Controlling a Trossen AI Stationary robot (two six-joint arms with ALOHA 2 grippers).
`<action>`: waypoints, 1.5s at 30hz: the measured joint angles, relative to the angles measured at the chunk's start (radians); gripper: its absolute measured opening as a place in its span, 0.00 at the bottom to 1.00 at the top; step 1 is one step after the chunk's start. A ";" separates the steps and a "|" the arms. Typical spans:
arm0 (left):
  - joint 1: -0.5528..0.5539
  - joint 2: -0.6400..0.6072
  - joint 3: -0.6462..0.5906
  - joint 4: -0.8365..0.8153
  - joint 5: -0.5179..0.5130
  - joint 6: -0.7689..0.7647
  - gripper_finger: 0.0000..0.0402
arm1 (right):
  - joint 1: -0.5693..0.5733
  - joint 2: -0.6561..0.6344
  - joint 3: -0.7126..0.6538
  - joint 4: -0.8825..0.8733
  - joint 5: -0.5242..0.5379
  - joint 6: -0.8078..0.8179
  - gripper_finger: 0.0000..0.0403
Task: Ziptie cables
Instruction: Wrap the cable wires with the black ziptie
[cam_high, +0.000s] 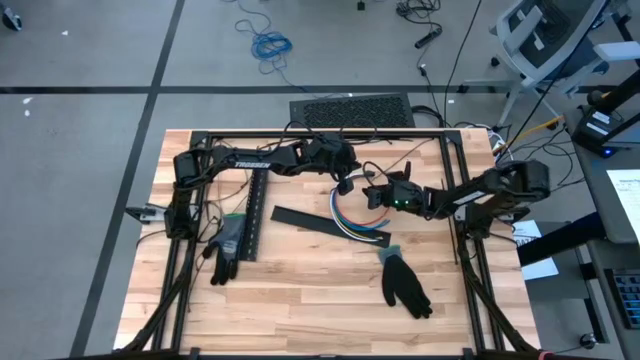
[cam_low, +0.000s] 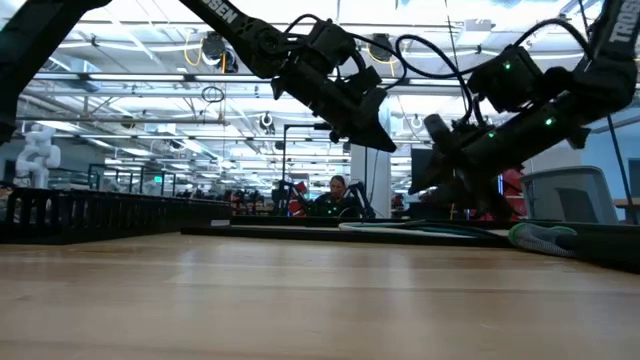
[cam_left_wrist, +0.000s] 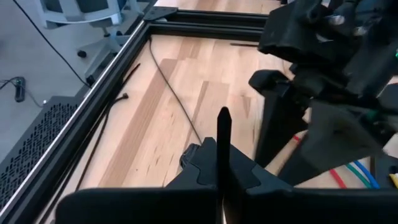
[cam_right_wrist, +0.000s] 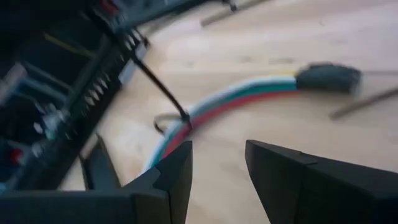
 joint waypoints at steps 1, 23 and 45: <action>0.000 0.000 0.000 0.001 -0.001 0.000 0.00 | 0.001 0.032 0.000 0.056 0.012 0.005 0.35; 0.013 0.000 -0.001 -0.025 -0.033 -0.029 0.00 | 0.026 0.311 0.151 0.301 0.043 -0.066 0.35; 0.018 -0.045 -0.001 -0.020 0.268 -0.010 0.00 | -0.072 0.310 0.151 0.290 -0.169 -0.201 0.35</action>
